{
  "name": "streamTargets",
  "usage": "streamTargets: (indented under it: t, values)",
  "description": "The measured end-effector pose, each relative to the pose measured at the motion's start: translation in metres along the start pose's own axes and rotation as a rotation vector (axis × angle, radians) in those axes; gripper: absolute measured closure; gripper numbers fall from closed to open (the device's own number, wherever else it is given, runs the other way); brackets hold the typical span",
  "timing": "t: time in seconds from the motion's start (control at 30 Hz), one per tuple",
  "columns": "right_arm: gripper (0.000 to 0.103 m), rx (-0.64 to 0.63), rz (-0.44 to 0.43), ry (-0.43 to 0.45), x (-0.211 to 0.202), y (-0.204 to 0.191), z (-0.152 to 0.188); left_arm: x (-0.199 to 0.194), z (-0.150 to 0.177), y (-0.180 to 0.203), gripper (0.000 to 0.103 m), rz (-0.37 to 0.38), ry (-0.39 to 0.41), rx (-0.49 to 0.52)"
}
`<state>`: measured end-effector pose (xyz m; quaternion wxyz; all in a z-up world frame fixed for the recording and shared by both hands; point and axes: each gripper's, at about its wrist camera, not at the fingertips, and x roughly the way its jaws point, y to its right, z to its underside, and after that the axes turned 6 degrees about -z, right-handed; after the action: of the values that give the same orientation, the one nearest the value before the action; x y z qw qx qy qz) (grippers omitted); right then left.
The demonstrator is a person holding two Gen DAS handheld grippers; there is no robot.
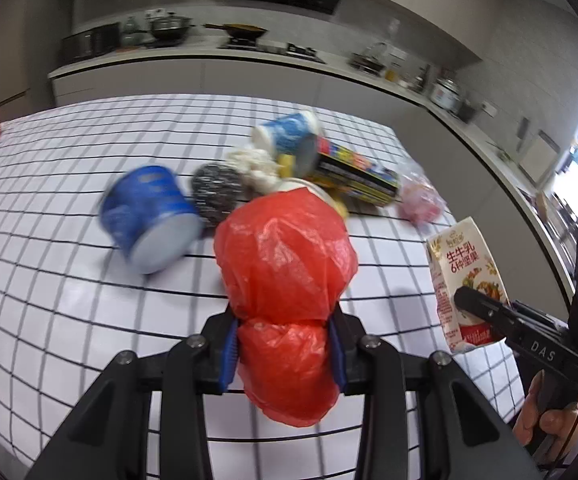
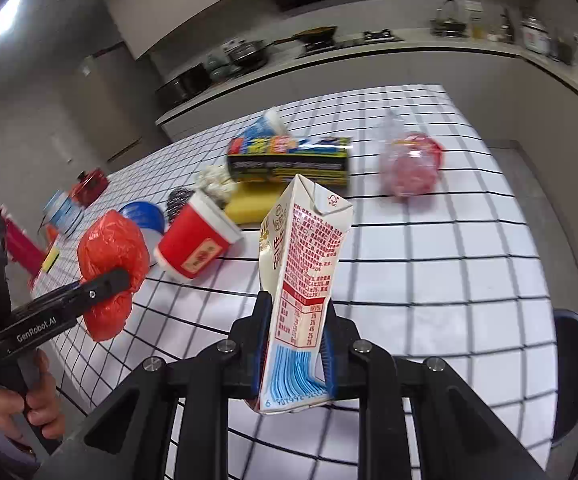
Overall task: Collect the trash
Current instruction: 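Carry the carton and red bag over the black bucket and open both tools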
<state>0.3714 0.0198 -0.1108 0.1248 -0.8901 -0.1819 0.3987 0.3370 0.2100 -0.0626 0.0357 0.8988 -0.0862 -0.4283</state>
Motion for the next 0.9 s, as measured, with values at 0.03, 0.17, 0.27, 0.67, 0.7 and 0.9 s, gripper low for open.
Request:
streamTargets:
  t: [0.03,0.17,0.27,0.67,0.7,0.9]
  values:
    - [0.079,0.018,0.019,0.01,-0.007,0.006,0.002,0.003,0.0,0.01,0.065,0.027,-0.008,0.017]
    - [0.079,0.099,0.096,0.047,-0.04,0.038,0.016,0.013,0.0,0.051,0.065,0.108,-0.032,0.081]
    - [0.079,0.162,0.151,0.085,-0.069,0.071,0.027,0.014,0.0,0.09,0.065,0.162,-0.043,0.13]
    - [0.079,0.39,0.314,0.107,-0.168,0.26,0.088,0.054,0.018,0.286,0.065,0.284,-0.159,0.266]
    - [0.079,0.398,0.317,0.091,-0.168,0.273,0.094,0.062,0.023,0.302,0.065,0.279,-0.181,0.276]
    - [0.079,0.413,0.302,-0.031,-0.145,0.346,0.116,0.106,0.047,0.365,0.065,0.229,-0.284,0.278]
